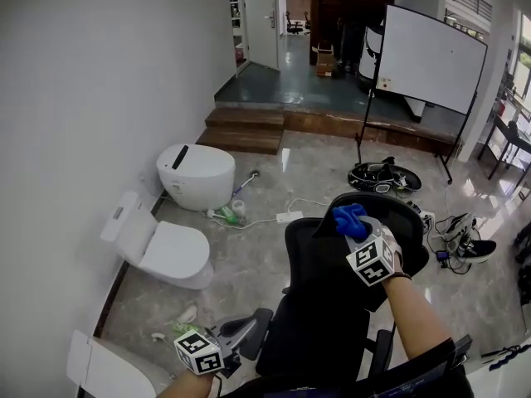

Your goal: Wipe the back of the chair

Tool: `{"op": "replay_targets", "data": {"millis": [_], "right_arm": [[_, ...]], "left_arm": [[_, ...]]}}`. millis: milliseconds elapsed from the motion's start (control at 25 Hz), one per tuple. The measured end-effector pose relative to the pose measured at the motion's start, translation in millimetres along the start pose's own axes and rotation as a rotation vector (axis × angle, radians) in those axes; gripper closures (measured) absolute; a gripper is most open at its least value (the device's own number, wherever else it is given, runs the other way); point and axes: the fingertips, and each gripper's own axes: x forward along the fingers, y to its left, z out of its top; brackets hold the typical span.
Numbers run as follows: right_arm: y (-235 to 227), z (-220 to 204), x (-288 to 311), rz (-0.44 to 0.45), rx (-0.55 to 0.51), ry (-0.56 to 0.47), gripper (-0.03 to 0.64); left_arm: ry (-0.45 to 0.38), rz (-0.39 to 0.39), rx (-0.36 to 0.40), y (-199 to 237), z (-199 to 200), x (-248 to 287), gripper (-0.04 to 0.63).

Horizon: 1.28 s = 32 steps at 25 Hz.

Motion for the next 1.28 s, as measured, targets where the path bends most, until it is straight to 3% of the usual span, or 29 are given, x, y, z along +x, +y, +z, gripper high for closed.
{"op": "replay_targets", "data": {"millis": [280, 520, 720, 880, 1040, 1160, 1280], "right_arm": [[-56, -101, -73, -0.100, 0.068, 0.181, 0.500], [-76, -133, -124, -0.153, 0.086, 0.210, 0.500], [-44, -92, -97, -0.073, 0.030, 0.118, 0.500], [19, -32, -40, 0.027, -0.050, 0.027, 0.500], [55, 18, 9, 0.093, -0.038, -0.046, 0.500], [58, 22, 18, 0.101, -0.016, -0.049, 0.500], [43, -2, 12, 0.075, -0.004, 0.003, 0.500]], "left_arm": [[0.038, -0.127, 0.021, -40, -1, 54, 0.592], [0.055, -0.204, 0.026, -63, -8, 86, 0.592], [0.049, -0.183, 0.012, -59, -12, 78, 0.592], [0.035, -0.117, 0.007, -35, -16, 40, 0.592], [0.026, -0.045, -0.002, -4, -12, 5, 0.592], [0.019, -0.027, -0.013, 1, -10, -3, 0.592], [0.024, -0.032, -0.016, -6, -10, 2, 0.592]]}}
